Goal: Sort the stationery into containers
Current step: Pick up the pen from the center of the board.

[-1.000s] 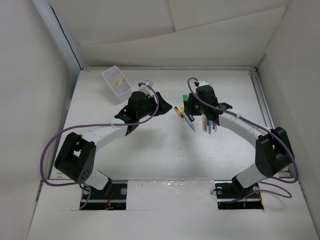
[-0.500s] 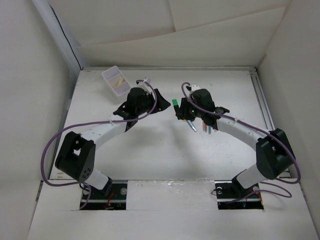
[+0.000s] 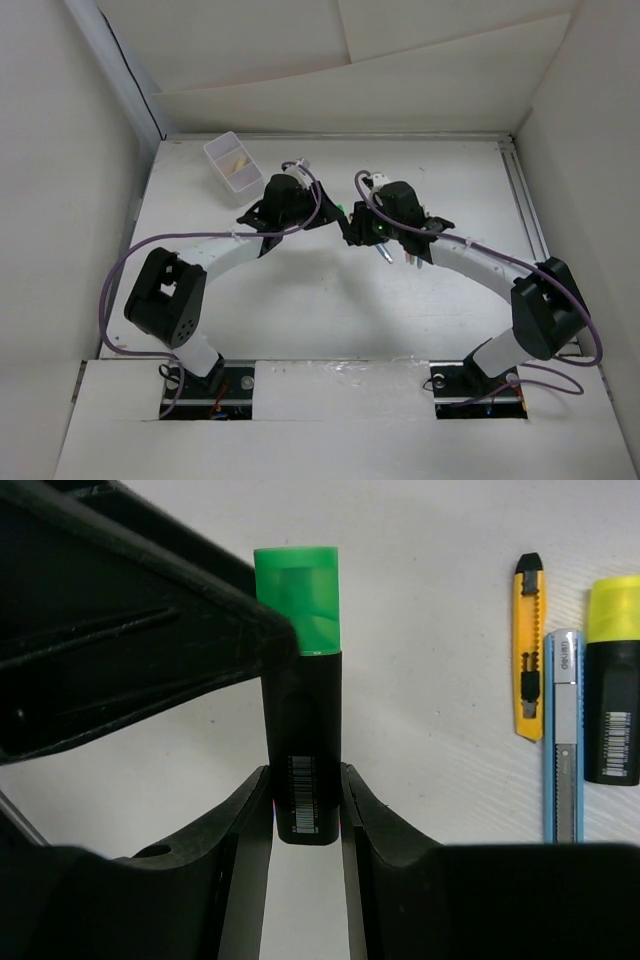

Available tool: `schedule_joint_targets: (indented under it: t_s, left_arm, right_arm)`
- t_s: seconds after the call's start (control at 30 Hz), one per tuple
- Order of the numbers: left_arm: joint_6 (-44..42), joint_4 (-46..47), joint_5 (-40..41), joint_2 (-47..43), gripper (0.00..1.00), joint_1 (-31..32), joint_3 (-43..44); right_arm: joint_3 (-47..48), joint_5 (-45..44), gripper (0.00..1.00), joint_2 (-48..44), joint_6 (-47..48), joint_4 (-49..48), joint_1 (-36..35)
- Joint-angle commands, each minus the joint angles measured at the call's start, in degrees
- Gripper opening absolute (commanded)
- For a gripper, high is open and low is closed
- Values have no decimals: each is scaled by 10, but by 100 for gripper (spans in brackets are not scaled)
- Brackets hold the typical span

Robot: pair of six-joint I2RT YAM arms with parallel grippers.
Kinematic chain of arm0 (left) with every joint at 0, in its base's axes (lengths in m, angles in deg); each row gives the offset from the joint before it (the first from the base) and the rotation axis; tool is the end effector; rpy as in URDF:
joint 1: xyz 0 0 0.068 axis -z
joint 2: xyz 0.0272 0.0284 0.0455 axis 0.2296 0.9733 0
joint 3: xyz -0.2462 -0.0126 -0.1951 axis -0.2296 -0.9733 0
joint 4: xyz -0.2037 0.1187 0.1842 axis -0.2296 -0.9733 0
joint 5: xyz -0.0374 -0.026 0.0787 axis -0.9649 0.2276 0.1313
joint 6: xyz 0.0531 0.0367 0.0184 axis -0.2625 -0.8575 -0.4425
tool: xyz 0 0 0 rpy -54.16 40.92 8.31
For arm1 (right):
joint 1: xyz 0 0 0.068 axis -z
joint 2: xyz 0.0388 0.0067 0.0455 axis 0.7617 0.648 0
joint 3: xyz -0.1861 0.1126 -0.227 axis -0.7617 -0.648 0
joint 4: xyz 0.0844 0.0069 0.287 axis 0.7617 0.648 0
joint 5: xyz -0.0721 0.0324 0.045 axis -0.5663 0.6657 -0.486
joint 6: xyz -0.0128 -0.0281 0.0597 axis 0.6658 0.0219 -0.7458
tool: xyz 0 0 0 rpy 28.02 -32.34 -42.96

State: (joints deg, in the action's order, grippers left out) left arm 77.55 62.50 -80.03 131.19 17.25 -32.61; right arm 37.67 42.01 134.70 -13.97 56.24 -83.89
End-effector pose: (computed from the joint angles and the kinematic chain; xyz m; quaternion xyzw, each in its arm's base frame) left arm 0.3503 -0.2243 0.2657 0.0236 0.8089 -0.4245 0.4062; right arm 0.3147 0.2264 0.2645 -0.1480 0.8685 0.2869 0.3761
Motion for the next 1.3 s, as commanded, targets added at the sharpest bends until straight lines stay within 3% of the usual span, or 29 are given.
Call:
schedule_joint_targets:
  t_s: [0.0, 0.3, 0.47, 0.7, 0.83, 1.0, 1.27]
  left_arm:
    - [0, 18, 6, 1, 41, 0, 35]
    - [10, 34, -1, 30, 31, 0, 49]
    - [10, 25, -6, 30, 15, 0, 49]
    - [5, 18, 5, 15, 5, 0, 43]
    - [11, 32, 5, 2, 0, 0, 28]
    - [11, 24, 16, 2, 0, 0, 35]
    - [17, 24, 47, 2, 0, -28, 44]
  right_arm:
    - [6, 19, 11, -1, 11, -37, -13]
    - [12, 19, 11, -1, 11, -37, -24]
    - [12, 12, 11, -1, 11, -37, -18]
    - [6, 7, 14, -6, 11, -37, -13]
    - [6, 7, 20, -12, 11, -37, -13]
    - [1, 13, 27, -17, 6, -43, -7]
    - [-16, 21, 55, -59, 1, -48, 4]
